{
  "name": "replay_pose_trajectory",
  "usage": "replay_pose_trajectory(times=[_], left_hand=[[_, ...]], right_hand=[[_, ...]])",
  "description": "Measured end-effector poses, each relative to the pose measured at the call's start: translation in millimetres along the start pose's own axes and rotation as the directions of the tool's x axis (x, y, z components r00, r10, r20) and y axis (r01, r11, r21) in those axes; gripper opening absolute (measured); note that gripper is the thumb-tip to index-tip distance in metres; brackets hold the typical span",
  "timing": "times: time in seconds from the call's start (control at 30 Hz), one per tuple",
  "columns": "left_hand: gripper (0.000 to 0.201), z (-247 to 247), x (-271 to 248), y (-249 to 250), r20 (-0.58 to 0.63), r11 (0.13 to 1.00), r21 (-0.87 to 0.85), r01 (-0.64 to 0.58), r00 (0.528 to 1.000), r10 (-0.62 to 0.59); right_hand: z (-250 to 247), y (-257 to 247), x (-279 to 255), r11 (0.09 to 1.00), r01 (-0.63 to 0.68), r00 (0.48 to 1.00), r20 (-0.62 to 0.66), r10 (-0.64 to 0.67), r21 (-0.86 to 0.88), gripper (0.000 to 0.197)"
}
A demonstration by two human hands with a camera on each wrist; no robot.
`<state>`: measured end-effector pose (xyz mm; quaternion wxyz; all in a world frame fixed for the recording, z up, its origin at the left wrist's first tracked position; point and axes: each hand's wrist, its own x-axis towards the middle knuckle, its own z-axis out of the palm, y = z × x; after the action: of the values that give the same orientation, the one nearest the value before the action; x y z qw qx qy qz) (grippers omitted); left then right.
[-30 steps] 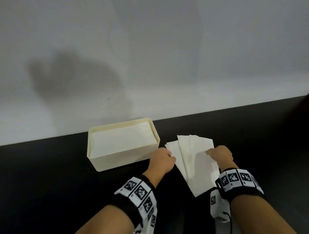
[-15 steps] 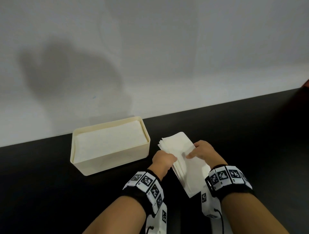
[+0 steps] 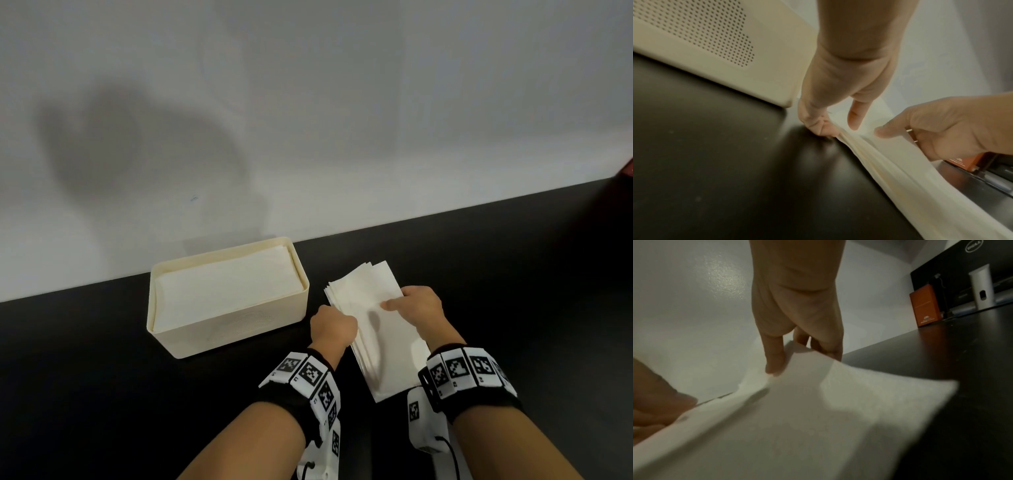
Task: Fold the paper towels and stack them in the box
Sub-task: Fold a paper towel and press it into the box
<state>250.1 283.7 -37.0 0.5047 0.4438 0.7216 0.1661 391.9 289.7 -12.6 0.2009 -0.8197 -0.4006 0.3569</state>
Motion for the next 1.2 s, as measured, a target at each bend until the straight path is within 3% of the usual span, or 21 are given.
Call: replay_pose_trajectory(times=[0.1,0.27,0.4,0.53,0.6,0.73,0.83,0.9,1.0,1.07,1.2], left_hand=[[0.043,1,-2,4,-0.024,1.000,-0.023,0.007,1.000,-0.007],[0.067,1,-5,13,-0.025,0.971,-0.217,0.100,0.994,-0.108],[0.073,1,-7,15,0.010,0.961,-0.251,0.112,0.994,-0.113],[0.055,0,-7,12,-0.002,0.974,-0.227,-0.013,1.000,0.013],[0.043,-6,-13,16,-0.030,0.946,-0.305,-0.108,0.994,0.103],[0.035,-41,-33,34,-0.066,0.753,-0.621,-0.217,0.972,0.225],[0.035,-84,-51,40,-0.046,0.499,-0.848,-0.176,0.964,0.262],[0.035,-115,-59,35,-0.075,0.376,-0.908,-0.187,0.953,0.293],[0.035,-158,-66,16,-0.201,0.289,-0.909,-0.300,0.924,0.326],[0.026,-187,-70,0,-0.279,0.321,-0.867,-0.380,0.906,0.318],[0.020,-240,-78,-28,-0.396,0.599,-0.612,-0.517,0.856,0.333]], right_hand=[[2,-2,-1,0.998,0.005,0.999,0.038,-0.003,-0.059,0.029],[10,-4,-6,0.998,-0.014,0.984,0.179,0.026,-0.068,0.044],[11,-7,-12,0.998,0.033,0.967,0.252,-0.019,-0.052,0.035],[4,-12,-21,0.993,0.084,0.945,0.311,-0.106,0.083,0.029],[-3,-16,-26,0.978,0.096,0.921,0.357,-0.159,0.188,0.031],[-20,-23,-32,0.951,0.121,0.861,0.446,-0.243,0.285,0.047],[-28,-37,-40,0.926,0.129,0.864,0.417,-0.281,0.355,0.037],[-27,-52,-49,0.885,0.163,0.867,0.366,-0.339,0.436,0.024],[-17,-80,-65,0.775,0.185,0.867,0.271,-0.418,0.605,0.029],[-6,-99,-75,0.689,0.190,0.864,0.214,-0.456,0.700,0.034],[23,-132,-91,0.602,0.231,0.844,0.150,-0.515,0.764,0.022]])
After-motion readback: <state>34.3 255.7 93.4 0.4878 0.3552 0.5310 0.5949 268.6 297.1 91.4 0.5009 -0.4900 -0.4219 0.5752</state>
